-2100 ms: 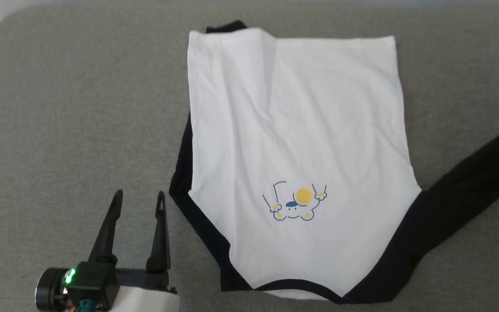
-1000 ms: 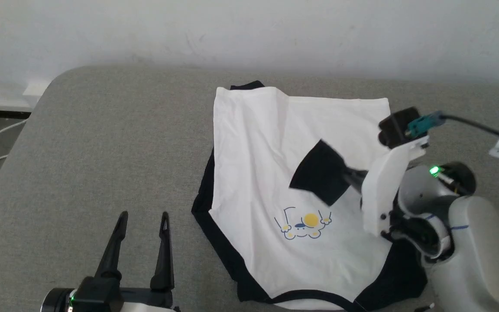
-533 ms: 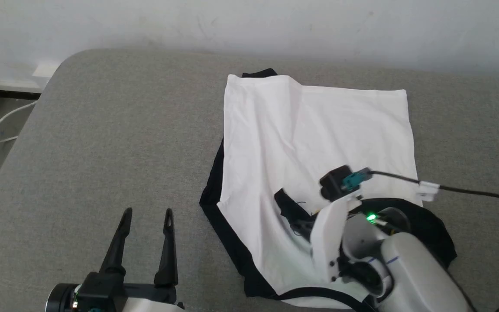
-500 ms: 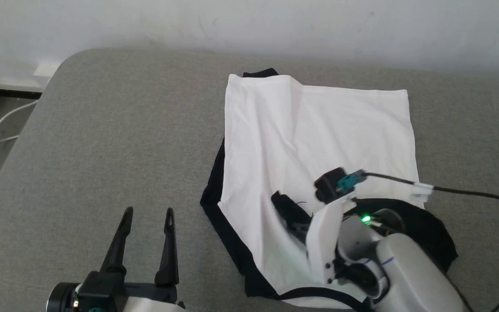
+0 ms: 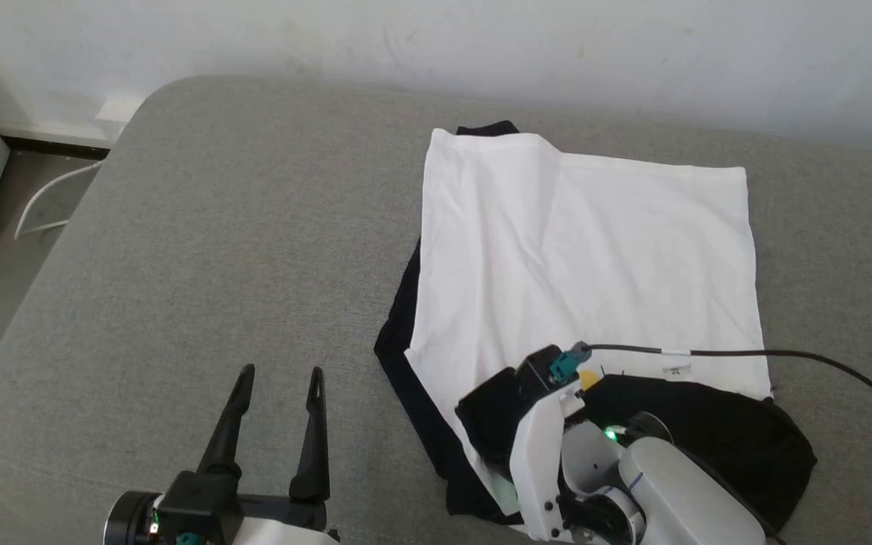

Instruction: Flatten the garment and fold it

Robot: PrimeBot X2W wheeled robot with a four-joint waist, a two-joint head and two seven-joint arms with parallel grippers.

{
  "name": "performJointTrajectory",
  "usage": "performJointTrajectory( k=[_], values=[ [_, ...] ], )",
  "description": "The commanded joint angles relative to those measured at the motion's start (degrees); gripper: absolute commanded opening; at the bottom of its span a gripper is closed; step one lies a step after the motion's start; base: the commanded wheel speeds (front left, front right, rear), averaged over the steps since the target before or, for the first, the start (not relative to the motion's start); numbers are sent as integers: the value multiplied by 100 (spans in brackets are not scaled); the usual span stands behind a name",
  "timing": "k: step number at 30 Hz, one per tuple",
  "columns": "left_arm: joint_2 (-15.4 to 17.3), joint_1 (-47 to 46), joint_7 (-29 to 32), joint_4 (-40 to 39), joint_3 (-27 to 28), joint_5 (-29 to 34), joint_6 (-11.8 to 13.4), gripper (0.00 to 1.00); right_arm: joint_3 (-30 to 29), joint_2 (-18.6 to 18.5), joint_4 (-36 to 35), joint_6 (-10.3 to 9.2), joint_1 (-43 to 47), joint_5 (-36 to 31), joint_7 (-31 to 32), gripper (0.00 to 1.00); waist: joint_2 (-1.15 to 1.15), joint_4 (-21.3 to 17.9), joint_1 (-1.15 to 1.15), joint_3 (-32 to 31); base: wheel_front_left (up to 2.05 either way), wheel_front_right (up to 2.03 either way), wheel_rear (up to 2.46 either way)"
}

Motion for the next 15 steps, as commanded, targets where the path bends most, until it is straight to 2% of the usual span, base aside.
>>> performJointTrajectory(
  k=[1, 2, 3, 4, 10, 15],
  values=[
    [-9, -79, -25, 32, -16, -26, -26, 100, 26, 9, 140, -4, -43, 51, -37, 13, 0, 27, 0, -35, 0, 0, 0],
    [-6, -80, -21, 42, -22, -27, -25, 100, 35, 9, 242, -4, -51, 52, -65, 36, 0, 32, 0, -57, 0, 0, 0],
    [-3, -75, -17, 49, -26, -30, -23, 100, 18, 9, 350, -4, -58, 49, -101, 81, 0, 33, 0, -80, 0, 0, 0],
    [3, -68, -13, 53, -28, -31, -20, 100, 4, 9, 446, -4, -66, 53, -130, 100, 0, 30, 0, -103, 0, 0, 0],
    [60, 58, 47, 48, -26, -42, 18, 100, 48, 9, 534, -4, -149, 300, -252, 100, 0, -79, 0, -326, 0, 0, 0],
    [129, 213, 143, -13, -10, -56, 61, 100, -401, 9, 59, -4, -50, 505, -385, 100, 0, -215, 0, -520, 0, 0, 0]
  ],
)
